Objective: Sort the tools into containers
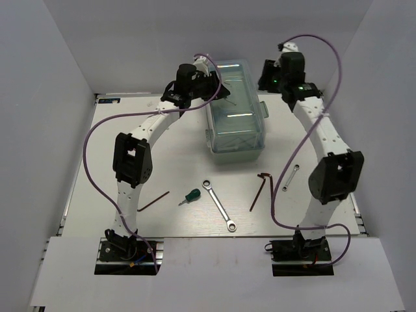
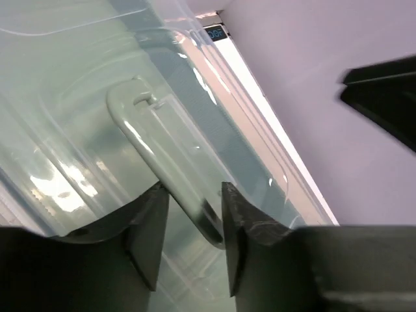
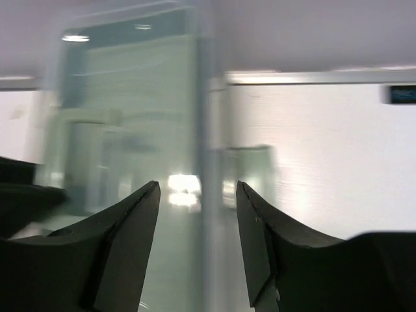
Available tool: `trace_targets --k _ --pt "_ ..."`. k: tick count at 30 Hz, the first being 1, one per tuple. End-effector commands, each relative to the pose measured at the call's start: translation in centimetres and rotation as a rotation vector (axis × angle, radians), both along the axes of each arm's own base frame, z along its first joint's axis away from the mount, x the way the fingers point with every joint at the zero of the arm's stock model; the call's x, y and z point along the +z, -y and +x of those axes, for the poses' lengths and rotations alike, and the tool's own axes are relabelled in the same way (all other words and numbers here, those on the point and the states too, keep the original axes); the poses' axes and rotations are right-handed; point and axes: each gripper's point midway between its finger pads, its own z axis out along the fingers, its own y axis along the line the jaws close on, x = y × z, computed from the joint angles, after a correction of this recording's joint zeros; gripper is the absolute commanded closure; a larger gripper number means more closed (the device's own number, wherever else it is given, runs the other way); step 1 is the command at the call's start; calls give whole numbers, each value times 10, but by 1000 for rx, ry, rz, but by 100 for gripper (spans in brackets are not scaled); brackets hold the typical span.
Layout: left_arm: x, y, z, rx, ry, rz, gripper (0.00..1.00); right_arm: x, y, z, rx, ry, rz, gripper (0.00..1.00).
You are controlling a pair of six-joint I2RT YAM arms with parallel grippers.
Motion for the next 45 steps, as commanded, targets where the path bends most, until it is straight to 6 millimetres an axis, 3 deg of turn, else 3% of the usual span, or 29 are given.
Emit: trace_targets --k 1,2,4,5,7,9,11,17,23,26,27,28,29,33,40,43,45 --pt "-49 -4 -3 46 -148 72 52 -19 101 1 -197 3 -222 44" --pt "-45 -4 -2 50 -151 60 56 -43 91 -6 -117 -51 -161 44" --pt "-45 -1 2 55 -157 49 69 -79 125 -11 -144 -135 -96 44" --pt "-41 0 3 58 -158 38 74 -87 102 -15 7 -162 23 40" --pt "-41 1 4 61 -162 31 89 -111 129 -15 16 -224 120 40" --pt "-35 4 7 54 -153 14 100 -121 104 -20 205 -248 257 40" --pt "-29 6 6 46 -149 -1 100 -135 99 -19 296 -278 344 40" --pt "-13 9 7 41 -127 -45 100 -139 81 -12 414 -271 479 30" --pt "-3 7 4 41 -117 -50 100 -121 75 5 430 -230 586 30" --pt "-1 7 2 41 -117 -50 100 -135 74 14 404 -276 607 31" --pt "-1 7 2 41 -117 -50 100 -128 74 19 406 -263 602 32" --pt "-4 7 1 32 -121 -50 100 -144 74 23 388 -293 606 32" --pt "-9 7 0 32 -129 -46 100 -138 75 28 382 -285 598 34" --pt "-1 8 -1 22 -115 -56 100 -156 73 34 352 -339 604 35" --pt "-3 10 -4 3 -119 -59 100 -165 68 38 363 -360 656 35" --pt "-3 10 -7 -4 -121 -70 100 -166 60 39 394 -367 687 42" --pt "-3 10 -7 -4 -121 -70 100 -172 57 38 395 -385 702 53"
